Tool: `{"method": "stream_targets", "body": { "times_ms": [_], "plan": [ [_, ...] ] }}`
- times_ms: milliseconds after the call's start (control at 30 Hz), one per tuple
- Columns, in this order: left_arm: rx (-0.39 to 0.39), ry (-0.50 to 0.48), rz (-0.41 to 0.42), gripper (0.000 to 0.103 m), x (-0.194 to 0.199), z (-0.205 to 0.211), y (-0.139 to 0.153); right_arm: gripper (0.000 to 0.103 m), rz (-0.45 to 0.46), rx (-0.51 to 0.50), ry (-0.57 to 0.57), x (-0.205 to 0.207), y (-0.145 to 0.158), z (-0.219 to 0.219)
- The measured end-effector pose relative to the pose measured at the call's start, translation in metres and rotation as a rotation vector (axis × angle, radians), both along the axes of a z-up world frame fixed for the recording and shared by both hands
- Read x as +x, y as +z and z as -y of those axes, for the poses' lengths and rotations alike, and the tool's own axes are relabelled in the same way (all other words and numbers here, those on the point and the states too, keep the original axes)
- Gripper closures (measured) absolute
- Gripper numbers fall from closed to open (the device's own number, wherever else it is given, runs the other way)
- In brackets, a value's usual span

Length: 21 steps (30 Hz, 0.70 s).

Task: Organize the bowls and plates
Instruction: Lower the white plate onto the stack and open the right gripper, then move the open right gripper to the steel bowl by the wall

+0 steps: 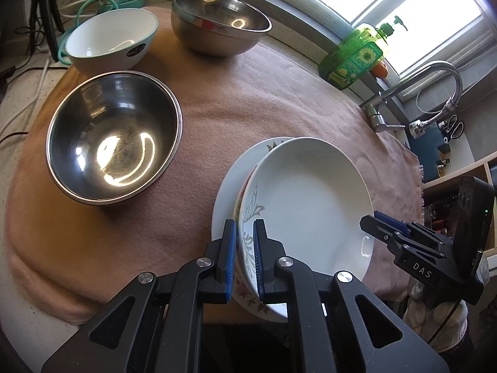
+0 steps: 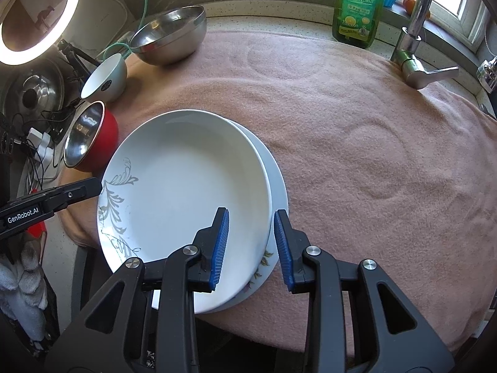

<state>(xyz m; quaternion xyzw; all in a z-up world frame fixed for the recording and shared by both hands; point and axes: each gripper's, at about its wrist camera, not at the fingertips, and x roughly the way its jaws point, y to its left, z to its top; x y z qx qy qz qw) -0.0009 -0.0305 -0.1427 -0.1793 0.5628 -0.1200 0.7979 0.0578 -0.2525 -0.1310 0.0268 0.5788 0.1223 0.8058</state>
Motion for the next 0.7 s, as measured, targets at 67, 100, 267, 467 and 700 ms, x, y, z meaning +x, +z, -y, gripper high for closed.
{"method": "stream_targets", "body": {
  "times_ms": [67, 100, 267, 467, 700],
  "plan": [
    [0.002, 0.002, 0.008, 0.094, -0.002, -0.003, 0.003, 0.066, 0.009, 0.009, -0.006, 0.0, 0.004, 0.001],
    [0.006, 0.003, 0.013, 0.094, -0.002, -0.003, 0.004, 0.06, 0.015, 0.011, -0.009, 0.0, 0.006, 0.001],
    [0.022, -0.002, 0.026, 0.09, -0.005, -0.008, 0.01, 0.058, 0.043, 0.027, -0.035, -0.001, 0.019, 0.004],
    [0.053, -0.002, 0.048, 0.065, -0.01, -0.015, 0.017, 0.04, 0.071, 0.055, -0.054, 0.0, 0.032, 0.008],
    [0.076, 0.041, 0.093, 0.054, -0.009, -0.024, 0.034, 0.024, 0.095, 0.136, -0.048, 0.014, 0.048, 0.022]
  ]
}}
